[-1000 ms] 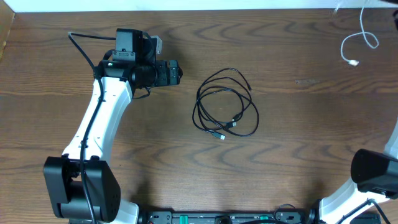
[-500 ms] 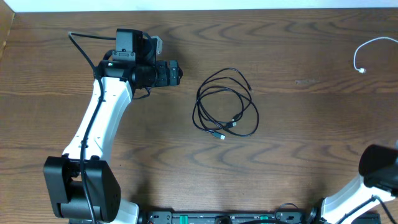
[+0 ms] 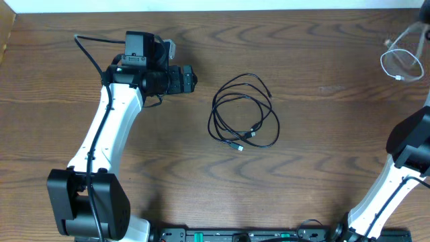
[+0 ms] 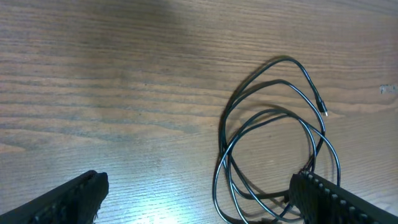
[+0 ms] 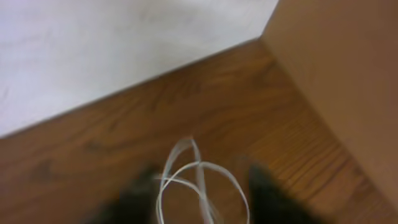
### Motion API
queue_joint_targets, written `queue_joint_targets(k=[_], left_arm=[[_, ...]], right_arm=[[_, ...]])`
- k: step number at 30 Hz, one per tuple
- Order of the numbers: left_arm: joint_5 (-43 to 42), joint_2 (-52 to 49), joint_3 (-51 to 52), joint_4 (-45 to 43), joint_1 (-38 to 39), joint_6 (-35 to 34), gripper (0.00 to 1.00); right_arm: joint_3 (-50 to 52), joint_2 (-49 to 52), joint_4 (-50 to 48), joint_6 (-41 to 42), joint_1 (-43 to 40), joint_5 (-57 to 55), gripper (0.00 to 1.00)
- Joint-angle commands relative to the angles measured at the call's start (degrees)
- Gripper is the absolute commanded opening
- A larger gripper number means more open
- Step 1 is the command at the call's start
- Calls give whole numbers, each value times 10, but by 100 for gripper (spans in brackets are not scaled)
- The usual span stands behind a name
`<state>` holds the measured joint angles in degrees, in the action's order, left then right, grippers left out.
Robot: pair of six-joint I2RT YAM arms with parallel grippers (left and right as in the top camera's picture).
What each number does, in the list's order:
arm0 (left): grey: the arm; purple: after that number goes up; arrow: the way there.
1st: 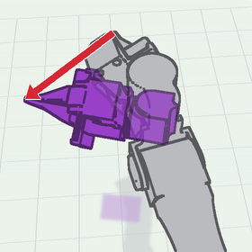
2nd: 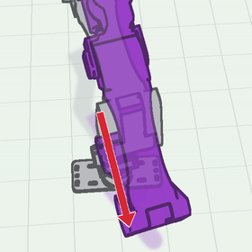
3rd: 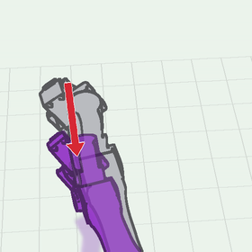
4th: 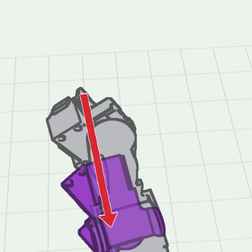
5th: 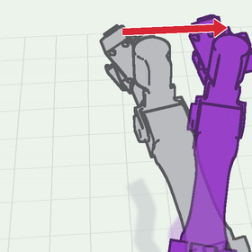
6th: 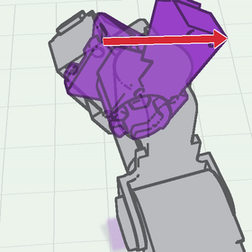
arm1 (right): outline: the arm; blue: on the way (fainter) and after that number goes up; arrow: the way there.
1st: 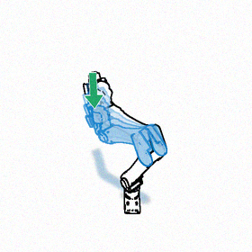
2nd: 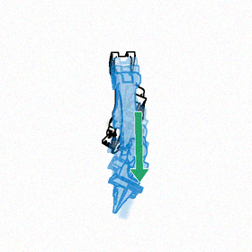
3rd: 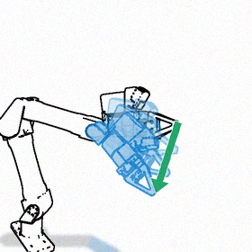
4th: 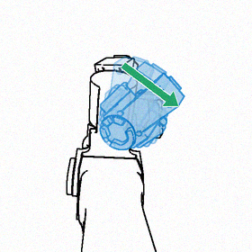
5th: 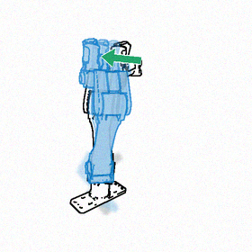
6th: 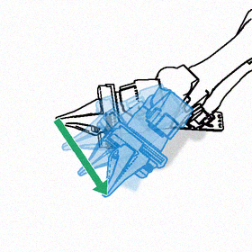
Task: Untangle cables
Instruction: 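Release the white cable at the top-right and bring the right gripper back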
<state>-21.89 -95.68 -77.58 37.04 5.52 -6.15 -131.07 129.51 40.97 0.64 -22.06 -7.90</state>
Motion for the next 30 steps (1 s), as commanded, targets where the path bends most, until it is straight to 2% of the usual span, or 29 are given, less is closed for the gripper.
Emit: queue_joint_targets(k=[1,6,10,12,15,16,17,20,23,26,30], left_arm=[[6,5,5,0,0,5,99],[6,5,5,0,0,5,98],[5,5,5,5,0,7,98],[5,5,5,12,1,22,98],[5,5,5,30,1,45,98],[5,5,5,39,1,47,98],[5,5,5,54,1,49,98],[5,5,5,77,1,71,98],[4,5,5,87,1,72,98],[-30,5,5,102,1,73,98],[-44,5,5,127,0,79,98]], right_arm=[[-6,-3,33,5,-9,36,99],[-6,-15,126,6,-10,93,99],[-6,-32,218,3,-7,265,99],[-6,-33,256,-25,0,373,99],[-4,-32,323,-80,19,462,99],[-3,-32,368,-122,35,480,99],[-3,-32,408,-164,53,479,99],[0,-32,475,-211,101,457,99],[10,-32,519,-210,161,417,99],[32,-32,534,-198,219,398,99],[94,-32,525,-141,302,325,99]])
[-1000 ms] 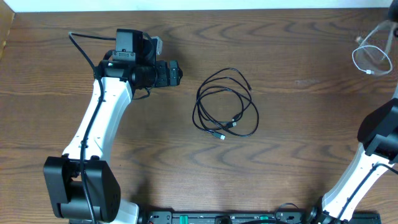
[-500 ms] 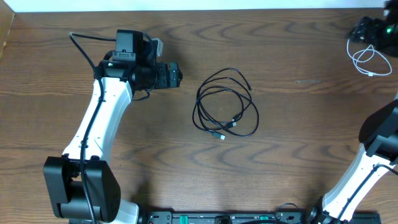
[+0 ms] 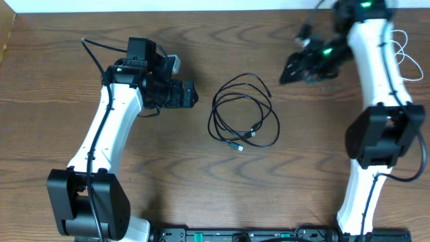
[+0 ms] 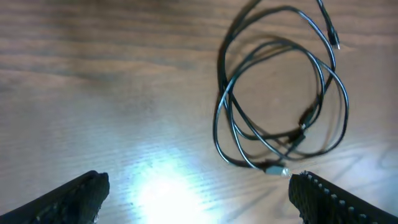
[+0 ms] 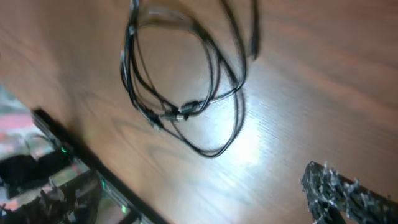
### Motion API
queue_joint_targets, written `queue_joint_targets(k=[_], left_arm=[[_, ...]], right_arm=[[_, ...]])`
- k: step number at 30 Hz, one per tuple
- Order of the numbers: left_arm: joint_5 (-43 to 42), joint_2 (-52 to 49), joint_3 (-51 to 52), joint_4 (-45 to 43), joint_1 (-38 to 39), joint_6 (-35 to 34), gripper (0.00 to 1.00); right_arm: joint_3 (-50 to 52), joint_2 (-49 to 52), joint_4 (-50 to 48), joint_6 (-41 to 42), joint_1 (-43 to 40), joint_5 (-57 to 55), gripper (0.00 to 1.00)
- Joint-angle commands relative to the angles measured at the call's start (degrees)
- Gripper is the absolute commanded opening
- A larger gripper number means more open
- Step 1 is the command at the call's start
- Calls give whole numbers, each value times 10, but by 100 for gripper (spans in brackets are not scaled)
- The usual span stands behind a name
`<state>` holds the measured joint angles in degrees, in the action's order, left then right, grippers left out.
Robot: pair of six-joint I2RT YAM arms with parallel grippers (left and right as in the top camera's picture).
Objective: Untangle cables
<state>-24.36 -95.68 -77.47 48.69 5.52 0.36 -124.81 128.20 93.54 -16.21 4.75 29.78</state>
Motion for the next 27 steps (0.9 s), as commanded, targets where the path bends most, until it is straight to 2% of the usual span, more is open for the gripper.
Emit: queue_joint_targets(k=[1,8,11,21,22,23,27], left_arm=[[-19,5,4,10,-1,14,98],[-34,5,4,4,-49,5,98],[-64,5,4,4,-71,5,98],[-66,5,4,3,-73,5,98],[-66,5,4,3,-73,5,98],[-66,5,4,3,-73,5,98],[-65,5,4,3,-73,5,98]], right_arm=[[54,-19,-10,38,54,-58,99],[155,-19,-109,39,147,-54,85],[196,-19,-175,32,195,-50,75],[302,-19,-319,40,289,-59,51],[319,-19,-343,42,295,-59,41],[320,-19,-346,45,295,-59,39],[321,-19,-359,46,293,-59,19]])
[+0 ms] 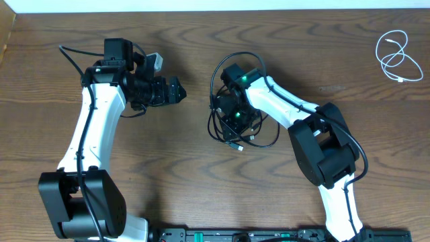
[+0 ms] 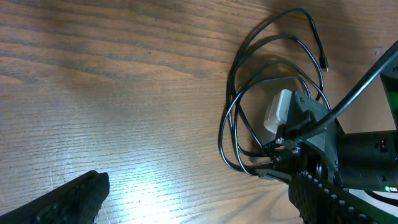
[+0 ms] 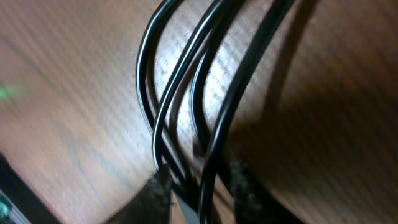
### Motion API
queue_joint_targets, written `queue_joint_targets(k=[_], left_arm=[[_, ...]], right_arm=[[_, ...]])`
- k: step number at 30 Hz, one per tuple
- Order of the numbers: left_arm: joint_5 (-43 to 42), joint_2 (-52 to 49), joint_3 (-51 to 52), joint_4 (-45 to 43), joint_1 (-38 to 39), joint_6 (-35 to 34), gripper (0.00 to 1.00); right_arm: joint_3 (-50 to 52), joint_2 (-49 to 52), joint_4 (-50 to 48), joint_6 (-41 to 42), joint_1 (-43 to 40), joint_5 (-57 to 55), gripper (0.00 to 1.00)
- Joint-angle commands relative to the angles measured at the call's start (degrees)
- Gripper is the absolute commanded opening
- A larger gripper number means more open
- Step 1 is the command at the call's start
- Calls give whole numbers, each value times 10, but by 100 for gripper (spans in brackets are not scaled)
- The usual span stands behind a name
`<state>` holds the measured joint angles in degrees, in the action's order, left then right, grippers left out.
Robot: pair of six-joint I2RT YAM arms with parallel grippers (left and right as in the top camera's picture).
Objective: Untangle cables
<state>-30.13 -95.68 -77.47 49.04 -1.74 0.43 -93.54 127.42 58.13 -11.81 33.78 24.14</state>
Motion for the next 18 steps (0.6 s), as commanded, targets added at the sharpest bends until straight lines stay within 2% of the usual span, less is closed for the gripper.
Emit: queue_joint_targets(k=[1,6,8,10,13,18], left_arm=[[-8,5,4,0,-1,4,98],[-7,5,4,0,-1,4,98],[-7,5,4,0,-1,4,98],[-7,5,4,0,-1,4,98],[-7,5,4,-1,-1,4,98],[-7,5,4,-2,-1,4,98]], right_arm=[[8,-11,-6,2,2,-2,16],[-15,-11,7,6,-11,2,11],[-54,-11,35,7,-19,4,2],[-91,-11,62,7,-22,4,1],[-180,-11,120,7,-29,4,1],[-389,-11,232,14,-34,1,1]])
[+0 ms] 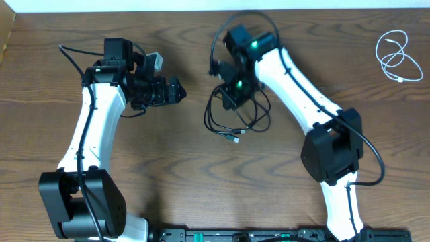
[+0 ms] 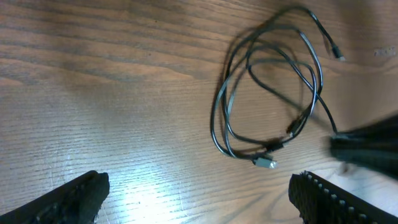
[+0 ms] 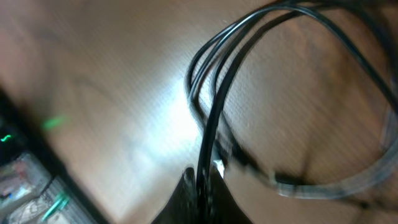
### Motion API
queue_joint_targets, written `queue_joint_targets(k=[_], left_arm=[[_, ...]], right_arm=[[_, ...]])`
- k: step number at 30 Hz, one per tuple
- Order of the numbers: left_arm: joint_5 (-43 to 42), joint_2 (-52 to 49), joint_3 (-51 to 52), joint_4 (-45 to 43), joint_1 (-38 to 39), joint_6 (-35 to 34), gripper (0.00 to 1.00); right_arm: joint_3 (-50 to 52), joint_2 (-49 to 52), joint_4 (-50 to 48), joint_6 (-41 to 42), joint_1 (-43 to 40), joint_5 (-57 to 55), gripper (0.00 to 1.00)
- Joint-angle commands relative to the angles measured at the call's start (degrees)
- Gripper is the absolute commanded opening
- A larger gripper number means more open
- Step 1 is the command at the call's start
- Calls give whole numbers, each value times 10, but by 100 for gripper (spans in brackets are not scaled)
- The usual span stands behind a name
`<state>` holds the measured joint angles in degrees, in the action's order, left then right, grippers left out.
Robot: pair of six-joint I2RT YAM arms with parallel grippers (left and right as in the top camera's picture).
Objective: Untangle cables
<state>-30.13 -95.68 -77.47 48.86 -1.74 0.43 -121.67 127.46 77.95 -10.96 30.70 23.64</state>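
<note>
A black cable [image 1: 236, 115] lies in tangled loops mid-table, its plug ends [image 1: 234, 138] toward the near side. My right gripper [image 1: 236, 86] is shut on one strand of it, and a loop [image 1: 216, 40] stands up past the wrist. In the right wrist view the gripper [image 3: 202, 186] pinches that strand [image 3: 211, 130], with the rest of the coil hanging below. My left gripper [image 1: 177, 90] hovers left of the coil, open. Its wrist view shows the gripper [image 2: 199, 199] empty, fingertips [image 2: 74, 196] wide apart, and the coil [image 2: 267, 93] ahead.
A white cable [image 1: 396, 57] lies coiled at the far right corner of the wooden table [image 1: 134, 181]. A black bar with connectors [image 1: 255, 235] runs along the near edge.
My right gripper was down on the table in the coil's left side. Now it is raised and farther back with a strand in it. The coil has been pulled into a narrower shape. The left arm is unchanged.
My right gripper was first at the far right corner over the white cable, with the left gripper open beside the black coil. Then the right arm was over the table right of the coil. Later it was shut among the strands, and now holds one up.
</note>
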Motion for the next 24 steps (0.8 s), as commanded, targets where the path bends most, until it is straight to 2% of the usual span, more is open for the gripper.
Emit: queue_joint_targets(k=[1,7,13,17,24], left_arm=[[-7,5,4,0,-1,4,98],[-7,5,4,0,-1,4,98],[-7,5,4,-1,-1,4,98],[-7,5,4,-4,-1,4,98],[-7,5,4,-5,-1,4,98]], right_arm=[[-138,-12,45,12,-4,2,1],[-389,-12,84,78,-16,-32,1],[-561,-12,9,151,-39,-69,1],[-582,-26,-97,188,-56,-79,1],[-582,-71,-256,216,-82,-229,1]])
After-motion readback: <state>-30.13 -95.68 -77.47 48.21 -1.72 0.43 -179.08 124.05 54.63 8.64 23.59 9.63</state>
